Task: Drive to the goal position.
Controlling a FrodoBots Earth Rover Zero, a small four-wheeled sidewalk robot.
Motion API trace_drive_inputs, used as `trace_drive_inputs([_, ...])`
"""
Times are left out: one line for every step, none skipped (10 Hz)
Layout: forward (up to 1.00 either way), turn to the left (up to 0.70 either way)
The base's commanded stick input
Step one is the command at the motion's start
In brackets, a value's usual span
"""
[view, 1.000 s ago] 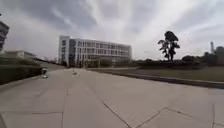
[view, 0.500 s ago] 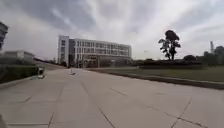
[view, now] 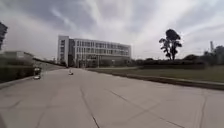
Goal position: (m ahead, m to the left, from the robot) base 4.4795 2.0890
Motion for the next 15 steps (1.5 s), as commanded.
trace_drive_inputs([0.7, 0.0])
trace_drive_inputs([0.7, 0.0])
trace_drive_inputs([0.7, 0.0])
trace_drive_inputs([0.7, 0.0])
trace_drive_inputs([0.7, 0.0])
trace_drive_inputs([0.7, 0.0])
trace_drive_inputs([0.7, 0.0])
trace_drive_inputs([0.7, 0.0])
trace_drive_inputs([0.7, 0.0])
trace_drive_inputs([0.7, 0.0])
trace_drive_inputs([0.7, 0.0])
trace_drive_inputs([0.7, 0.0])
trace_drive_inputs([0.7, 0.0])
trace_drive_inputs([0.7, 0.0])
trace_drive_inputs([0.7, 0.0])
